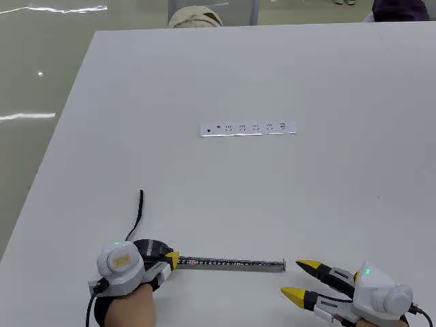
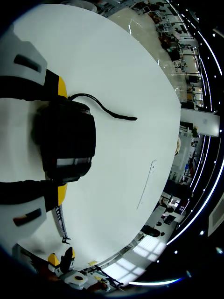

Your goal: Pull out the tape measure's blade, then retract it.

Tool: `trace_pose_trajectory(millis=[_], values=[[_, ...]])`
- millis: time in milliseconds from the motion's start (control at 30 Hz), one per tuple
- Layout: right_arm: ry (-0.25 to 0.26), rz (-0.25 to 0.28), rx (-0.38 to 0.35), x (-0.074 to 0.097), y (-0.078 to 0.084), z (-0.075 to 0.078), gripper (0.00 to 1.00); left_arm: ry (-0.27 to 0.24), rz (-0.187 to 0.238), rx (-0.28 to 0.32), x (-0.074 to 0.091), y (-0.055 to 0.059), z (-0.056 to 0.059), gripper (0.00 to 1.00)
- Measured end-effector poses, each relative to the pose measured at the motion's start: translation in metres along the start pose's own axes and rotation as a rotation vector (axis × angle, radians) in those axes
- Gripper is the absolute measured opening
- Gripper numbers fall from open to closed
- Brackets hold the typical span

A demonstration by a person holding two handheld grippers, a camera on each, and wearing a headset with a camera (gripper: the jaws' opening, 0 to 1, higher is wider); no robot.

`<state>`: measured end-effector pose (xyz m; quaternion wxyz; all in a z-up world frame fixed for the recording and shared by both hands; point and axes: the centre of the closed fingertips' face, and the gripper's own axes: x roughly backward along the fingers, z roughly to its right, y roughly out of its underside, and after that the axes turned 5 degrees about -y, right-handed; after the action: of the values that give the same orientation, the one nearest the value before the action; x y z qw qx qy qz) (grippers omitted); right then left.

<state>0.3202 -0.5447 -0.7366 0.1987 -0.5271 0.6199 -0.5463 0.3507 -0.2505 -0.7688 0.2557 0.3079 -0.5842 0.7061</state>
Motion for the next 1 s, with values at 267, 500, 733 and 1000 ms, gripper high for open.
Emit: trace_pose_trajectory(millis=[267, 500, 733, 1000], values=[[-0.022, -0.014, -0.014, -0.008, 0.001, 0.01, 0.44, 0.002, -0.001, 0.001, 0.0, 0.0, 0.001, 0.67], [-0.044, -0.041, -0.018, -0.014, 0.006, 0.013, 0.43, 0.002, 0.0, 0.0, 0.0, 0.0, 0.001, 0.67], [-0.063, -0.04, -0.025, -0.017, 0.005, 0.015, 0.43, 0.001, 0.001, -0.001, 0.0, 0.0, 0.001, 0.67], [-0.08, -0.045, -0.039, -0.023, 0.007, 0.017, 0.4, 0.004, 0.004, 0.001, 0.0, 0.0, 0.0, 0.67]])
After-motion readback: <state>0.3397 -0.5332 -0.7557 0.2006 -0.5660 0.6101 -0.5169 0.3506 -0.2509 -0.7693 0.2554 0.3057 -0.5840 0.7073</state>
